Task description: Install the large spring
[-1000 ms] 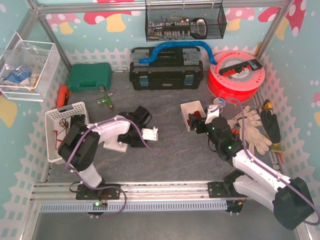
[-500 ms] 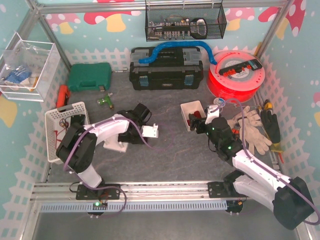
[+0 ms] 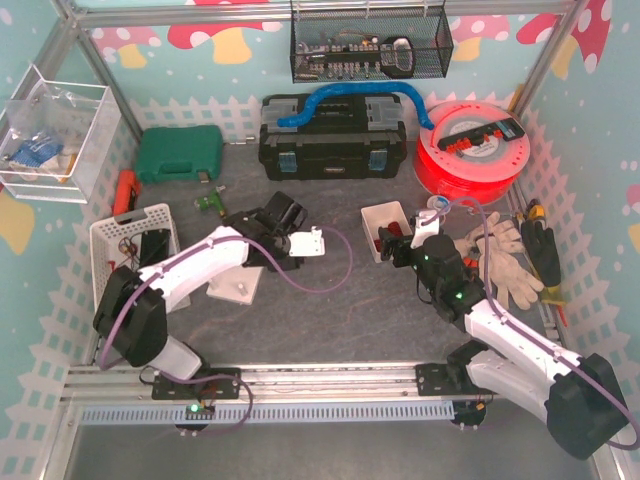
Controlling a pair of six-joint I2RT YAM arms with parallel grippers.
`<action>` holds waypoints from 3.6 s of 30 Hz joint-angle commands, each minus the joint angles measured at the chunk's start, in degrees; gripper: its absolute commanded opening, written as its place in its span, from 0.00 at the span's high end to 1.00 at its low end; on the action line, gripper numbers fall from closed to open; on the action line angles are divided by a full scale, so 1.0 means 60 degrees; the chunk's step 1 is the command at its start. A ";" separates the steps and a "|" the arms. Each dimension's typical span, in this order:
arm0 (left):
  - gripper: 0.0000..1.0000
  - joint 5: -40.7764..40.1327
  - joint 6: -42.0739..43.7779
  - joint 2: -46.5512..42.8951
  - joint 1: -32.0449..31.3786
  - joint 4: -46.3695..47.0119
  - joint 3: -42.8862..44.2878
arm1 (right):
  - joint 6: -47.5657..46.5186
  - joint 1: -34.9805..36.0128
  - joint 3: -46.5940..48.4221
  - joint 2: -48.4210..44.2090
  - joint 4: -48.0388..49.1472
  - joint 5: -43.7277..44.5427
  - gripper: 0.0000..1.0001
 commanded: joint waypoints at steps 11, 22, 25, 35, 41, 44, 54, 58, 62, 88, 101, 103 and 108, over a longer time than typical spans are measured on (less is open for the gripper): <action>0.86 -0.1683 0.0149 0.0249 0.0806 0.2788 0.1813 | -0.0056 0.0028 -0.0212 -0.0245 0.0253 -0.0059 0.02; 0.85 -0.0149 -0.0048 0.3415 0.2544 0.3148 0.3720 | -0.1213 0.0959 0.0350 0.1185 0.1489 -0.3312 0.02; 0.83 0.0354 -0.0264 0.4137 0.2884 0.3144 0.4273 | -0.1576 0.1443 0.0398 0.1501 0.1789 -0.3437 0.02; 0.71 0.0799 -0.0112 0.5695 0.3304 0.3133 0.4962 | -0.1945 0.1940 0.0216 0.1886 0.2399 -0.2908 0.02; 0.56 0.0960 -0.0122 0.6067 0.3386 0.3138 0.4910 | -0.1907 0.1955 0.0203 0.2007 0.2385 -0.2518 0.02; 0.44 0.0968 -0.0143 0.6161 0.3400 0.3146 0.4903 | -0.1929 0.1955 0.0168 0.1962 0.2344 -0.2238 0.02; 0.08 0.1447 -0.0693 0.4605 0.3388 0.3606 0.4105 | -0.1935 0.1955 0.0016 0.1735 0.2402 -0.1756 0.02; 0.01 0.1358 -0.1720 0.3531 0.3269 0.3893 0.3601 | -0.1895 0.1955 -0.0011 0.1744 0.2425 -0.1647 0.02; 0.01 0.0817 -0.4239 0.2605 0.3047 0.4074 0.3379 | -0.1806 0.1955 -0.0020 0.1669 0.2382 -0.1517 0.01; 0.65 -0.0961 -0.8929 0.0657 0.0832 0.0930 0.0098 | -0.1538 0.1955 -0.0213 0.1123 0.2181 -0.0757 0.01; 0.74 -0.0905 -0.8878 0.1755 0.0809 0.0757 -0.0057 | -0.1588 0.1955 -0.0228 0.1214 0.2224 -0.0635 0.01; 0.74 -0.0857 -0.8850 0.1896 0.0808 0.0760 -0.0084 | -0.1589 0.1955 -0.0234 0.1243 0.2200 -0.0550 0.01; 0.75 -0.0923 -0.8768 0.2180 0.0826 0.0770 -0.0088 | -0.1581 0.1955 -0.0223 0.1249 0.2188 -0.0516 0.01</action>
